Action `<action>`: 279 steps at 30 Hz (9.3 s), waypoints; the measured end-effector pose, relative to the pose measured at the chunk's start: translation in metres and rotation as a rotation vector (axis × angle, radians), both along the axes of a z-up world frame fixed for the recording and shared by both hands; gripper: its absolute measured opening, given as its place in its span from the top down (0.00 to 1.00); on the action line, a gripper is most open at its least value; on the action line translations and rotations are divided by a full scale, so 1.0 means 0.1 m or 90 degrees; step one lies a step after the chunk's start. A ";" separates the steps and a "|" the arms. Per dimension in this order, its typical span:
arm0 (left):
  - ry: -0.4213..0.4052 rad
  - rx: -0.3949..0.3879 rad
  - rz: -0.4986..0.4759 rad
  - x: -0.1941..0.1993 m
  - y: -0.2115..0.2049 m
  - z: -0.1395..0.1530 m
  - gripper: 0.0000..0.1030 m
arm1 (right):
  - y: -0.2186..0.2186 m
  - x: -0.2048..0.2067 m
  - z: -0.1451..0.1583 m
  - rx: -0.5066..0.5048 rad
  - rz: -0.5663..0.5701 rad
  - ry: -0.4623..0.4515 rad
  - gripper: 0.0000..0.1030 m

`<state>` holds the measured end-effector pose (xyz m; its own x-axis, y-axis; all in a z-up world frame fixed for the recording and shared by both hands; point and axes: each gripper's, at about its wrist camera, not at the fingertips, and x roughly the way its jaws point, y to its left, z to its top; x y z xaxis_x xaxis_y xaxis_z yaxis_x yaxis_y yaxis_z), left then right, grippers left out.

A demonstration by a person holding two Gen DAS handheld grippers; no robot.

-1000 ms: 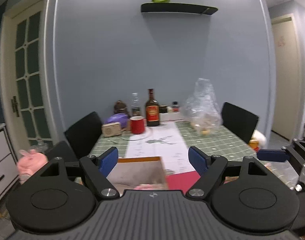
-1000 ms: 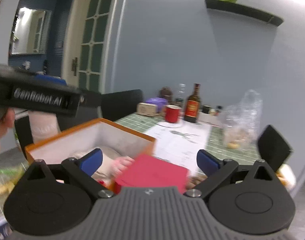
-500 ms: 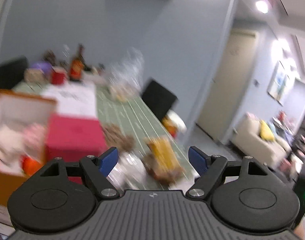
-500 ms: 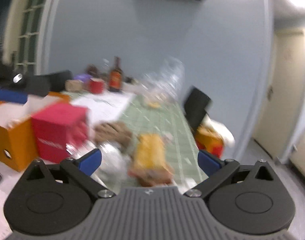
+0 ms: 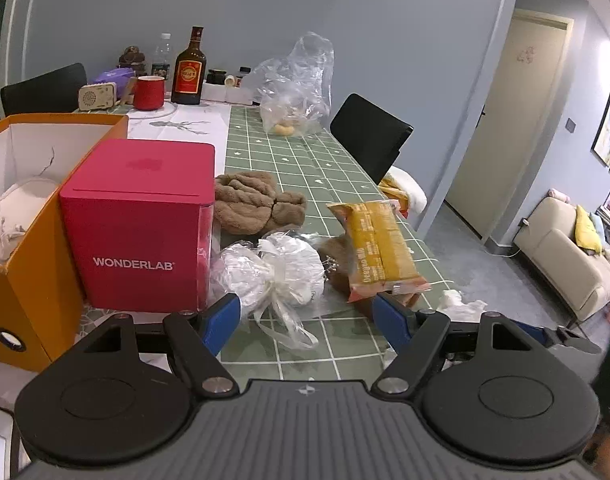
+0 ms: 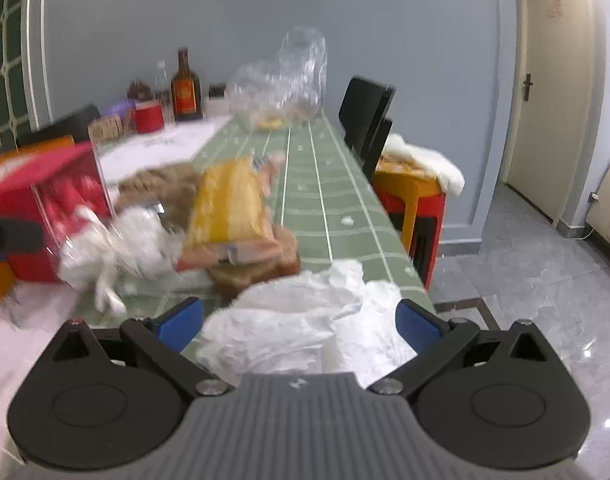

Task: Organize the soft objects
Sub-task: 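Grasp the white crumpled plastic with the right tool and lift it, then grasp the ribbon-tied clear plastic bag with the left tool while the right tool holds the white plastic, then carry both plastic items with both tools over the orange box, then open the left tool over the orange box while the right tool releases the white plastic, then move both open tools back toward the yellow bread package, then grasp the yellow bread package with the right tool and lift it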

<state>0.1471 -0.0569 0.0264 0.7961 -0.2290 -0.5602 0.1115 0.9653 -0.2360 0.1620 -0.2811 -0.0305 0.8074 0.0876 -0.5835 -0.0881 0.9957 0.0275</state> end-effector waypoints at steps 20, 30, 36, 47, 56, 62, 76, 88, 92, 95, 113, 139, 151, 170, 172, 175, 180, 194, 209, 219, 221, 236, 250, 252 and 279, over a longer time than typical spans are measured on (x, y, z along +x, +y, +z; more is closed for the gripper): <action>-0.044 0.057 0.020 0.06 0.08 -0.24 0.14 | -0.11 0.10 -0.19 0.014 -0.032 0.012 0.81; -0.018 0.068 0.016 0.08 0.06 -0.33 0.14 | -0.28 -0.47 0.07 0.188 0.035 -0.044 0.81; -0.062 0.163 0.007 0.01 -0.13 -0.35 0.14 | -0.03 -0.63 -0.06 0.157 0.022 -0.058 0.81; -0.080 0.236 0.026 0.04 -0.26 -0.40 0.14 | 0.09 -0.34 -0.25 0.128 -0.024 0.000 0.81; -0.137 0.332 -0.038 0.09 -0.60 -0.41 0.14 | 0.39 -0.35 -0.23 -0.005 -0.019 -0.002 0.80; -0.109 0.373 -0.045 0.33 -0.70 -0.51 0.13 | 0.20 -0.36 -0.24 0.073 -0.018 0.001 0.78; -0.060 0.360 -0.076 0.64 -0.60 -0.63 0.51 | 0.12 -0.35 -0.25 0.119 -0.015 0.003 0.77; -0.037 0.313 -0.078 0.24 -0.46 -0.32 0.61 | 0.16 -0.35 -0.25 0.095 -0.012 0.003 0.75; -0.007 0.184 -0.105 0.09 -0.19 -0.23 0.61 | 0.19 -0.35 -0.24 0.084 -0.009 0.003 0.73; 0.034 0.075 -0.156 0.12 0.00 -0.28 0.61 | 0.23 -0.35 -0.24 0.069 -0.005 0.003 0.71; 0.063 0.112 -0.115 0.45 -0.12 -0.37 0.51 | 0.15 -0.36 -0.25 0.096 -0.003 0.003 0.69; -0.008 0.107 -0.097 0.08 -0.12 0.13 0.56 | 0.22 -0.35 -0.24 0.055 -0.002 0.002 0.70; -0.153 0.077 -0.058 -0.46 0.26 0.89 0.56 | 0.13 -0.51 -0.14 0.066 -0.015 -0.030 0.83; -0.193 0.020 0.061 -0.13 1.43 1.29 0.57 | 1.27 -0.28 1.37 0.105 0.232 -0.212 0.82; -0.189 0.026 0.077 -0.05 1.56 1.26 0.57 | 1.49 -0.18 1.43 0.099 0.260 -0.208 0.82; -0.175 0.031 0.095 0.07 1.77 1.21 0.57 | 1.81 -0.06 1.49 0.094 0.305 -0.198 0.82; -0.156 0.062 0.143 0.15 2.05 1.14 0.56 | 2.43 0.12 1.48 0.093 0.401 -0.159 0.82; -0.098 0.074 0.201 0.25 2.63 0.83 0.56 | 3.54 0.67 0.96 0.008 0.467 0.003 0.79; -0.034 0.151 0.192 0.58 2.57 0.47 0.41 | 3.46 0.62 1.00 -0.022 0.438 -0.048 0.28; -0.058 0.184 0.168 0.39 2.40 0.53 0.13 | 3.24 0.43 1.11 -0.012 0.443 -0.072 0.28; -0.061 0.181 0.166 0.31 2.40 0.56 0.13 | 3.21 0.39 1.13 -0.011 0.442 -0.076 0.28; -0.141 0.138 0.137 -0.36 2.10 0.66 0.19 | 2.71 -0.13 1.20 0.018 0.396 -0.116 0.27; -0.111 0.139 0.117 -0.88 1.90 -0.02 0.19 | 2.00 -0.78 1.10 0.059 0.316 -0.140 0.27; -0.096 0.137 0.108 -0.87 1.87 -0.11 0.19 | 1.95 -0.81 1.06 0.058 0.307 -0.138 0.27; -0.151 0.111 0.123 -0.94 1.21 0.10 0.20 | 0.54 -0.08 0.39 0.081 0.060 -0.059 0.22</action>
